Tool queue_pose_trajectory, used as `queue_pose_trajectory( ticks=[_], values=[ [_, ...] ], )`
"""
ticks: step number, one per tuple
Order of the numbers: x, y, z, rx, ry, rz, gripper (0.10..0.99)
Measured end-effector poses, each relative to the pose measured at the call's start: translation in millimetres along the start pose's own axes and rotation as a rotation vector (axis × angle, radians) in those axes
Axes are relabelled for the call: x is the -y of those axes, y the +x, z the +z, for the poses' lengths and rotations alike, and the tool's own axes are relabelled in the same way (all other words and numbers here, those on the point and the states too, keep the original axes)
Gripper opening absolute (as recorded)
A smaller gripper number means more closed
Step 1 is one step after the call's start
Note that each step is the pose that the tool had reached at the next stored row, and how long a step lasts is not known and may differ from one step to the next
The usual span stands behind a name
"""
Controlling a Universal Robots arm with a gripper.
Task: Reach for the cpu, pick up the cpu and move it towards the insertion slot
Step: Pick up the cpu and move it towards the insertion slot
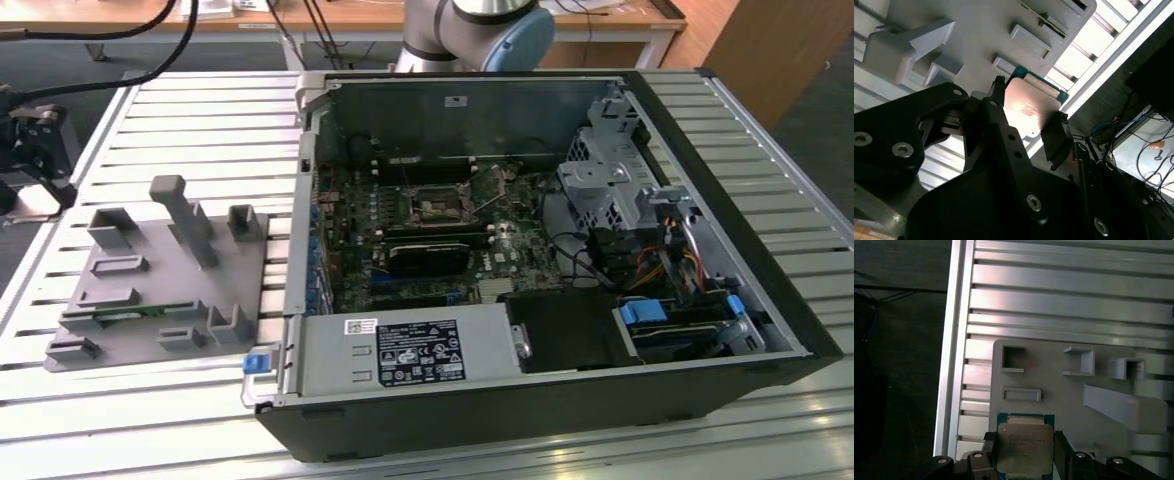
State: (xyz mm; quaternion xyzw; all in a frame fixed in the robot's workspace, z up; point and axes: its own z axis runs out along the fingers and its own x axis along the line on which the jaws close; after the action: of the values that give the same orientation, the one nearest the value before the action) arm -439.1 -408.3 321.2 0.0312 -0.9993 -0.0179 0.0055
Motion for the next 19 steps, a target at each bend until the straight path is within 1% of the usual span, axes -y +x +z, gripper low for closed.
queue_pose_trajectory(
  ticks=[9,19],
  values=[
    [-0.9,0.2,-22.4,0.0001,0.0,0.0,0.541],
    [-2.4,0.5,-49.8,0.0001,0.0,0.0,0.541]
  ],
)
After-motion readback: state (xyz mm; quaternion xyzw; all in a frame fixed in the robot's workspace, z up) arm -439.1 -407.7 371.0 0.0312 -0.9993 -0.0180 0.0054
